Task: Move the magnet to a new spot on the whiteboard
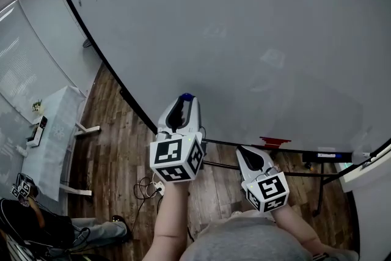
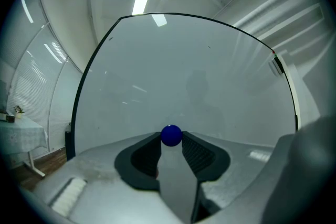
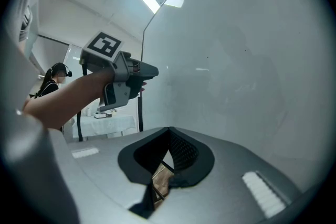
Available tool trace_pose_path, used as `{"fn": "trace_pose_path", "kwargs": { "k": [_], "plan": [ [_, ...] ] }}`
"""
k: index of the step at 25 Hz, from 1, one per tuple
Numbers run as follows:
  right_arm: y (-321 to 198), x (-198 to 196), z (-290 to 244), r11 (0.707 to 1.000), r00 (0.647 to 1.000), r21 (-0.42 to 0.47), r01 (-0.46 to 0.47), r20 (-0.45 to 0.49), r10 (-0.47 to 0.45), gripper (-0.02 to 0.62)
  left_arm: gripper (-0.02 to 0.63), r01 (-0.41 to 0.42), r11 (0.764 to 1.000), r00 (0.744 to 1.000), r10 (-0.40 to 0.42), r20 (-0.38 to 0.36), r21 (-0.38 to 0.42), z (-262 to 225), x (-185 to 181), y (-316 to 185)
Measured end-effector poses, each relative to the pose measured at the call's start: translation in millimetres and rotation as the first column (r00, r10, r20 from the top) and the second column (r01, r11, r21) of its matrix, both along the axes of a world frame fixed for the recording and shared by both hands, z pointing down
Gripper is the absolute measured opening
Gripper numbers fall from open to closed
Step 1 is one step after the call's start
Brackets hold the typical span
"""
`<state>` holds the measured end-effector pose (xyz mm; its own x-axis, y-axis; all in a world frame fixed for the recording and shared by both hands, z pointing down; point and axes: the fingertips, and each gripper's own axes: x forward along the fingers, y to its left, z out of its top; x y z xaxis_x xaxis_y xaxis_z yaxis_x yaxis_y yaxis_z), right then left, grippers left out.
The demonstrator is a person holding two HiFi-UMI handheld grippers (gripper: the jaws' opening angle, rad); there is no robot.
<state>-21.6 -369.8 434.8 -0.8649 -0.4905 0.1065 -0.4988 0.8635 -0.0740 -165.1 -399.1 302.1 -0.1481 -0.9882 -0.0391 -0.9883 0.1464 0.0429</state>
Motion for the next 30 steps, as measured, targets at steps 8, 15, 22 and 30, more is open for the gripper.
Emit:
{"fn": "trace_pose_path", "kwargs": {
  "k": [8, 15, 22, 30],
  "plan": [
    [9.4, -2.9, 2.6, 1.0, 1.0, 0.012, 0.014, -0.014, -0.014, 0.0, 0.12, 0.031, 1.0, 0.999, -0.031, -0.03, 0.004, 14.1, -10.5, 29.9],
    [24.4, -21.0, 2.9, 0.999, 0.999, 0.012, 0.033, -0.031, -0.033, 0.0, 0.12, 0.069, 0.998, 0.997, -0.069, -0.045, 0.004, 18.9, -37.7, 53.6],
    [33.4, -60.0, 0.3, 0.999, 0.998, 0.015, 0.037, -0.043, -0.036, 0.0, 0.12, 0.073, 0.997, 0.996, -0.073, -0.049, 0.007, 14.9, -76.8, 66.6],
    [45.9, -123.1, -10.8, 1.0, 0.999, 0.031, 0.006, -0.039, -0.004, 0.0, 0.12, 0.049, 0.999, 0.997, -0.049, -0.063, 0.001, 14.5, -141.8, 74.7]
  ]
}}
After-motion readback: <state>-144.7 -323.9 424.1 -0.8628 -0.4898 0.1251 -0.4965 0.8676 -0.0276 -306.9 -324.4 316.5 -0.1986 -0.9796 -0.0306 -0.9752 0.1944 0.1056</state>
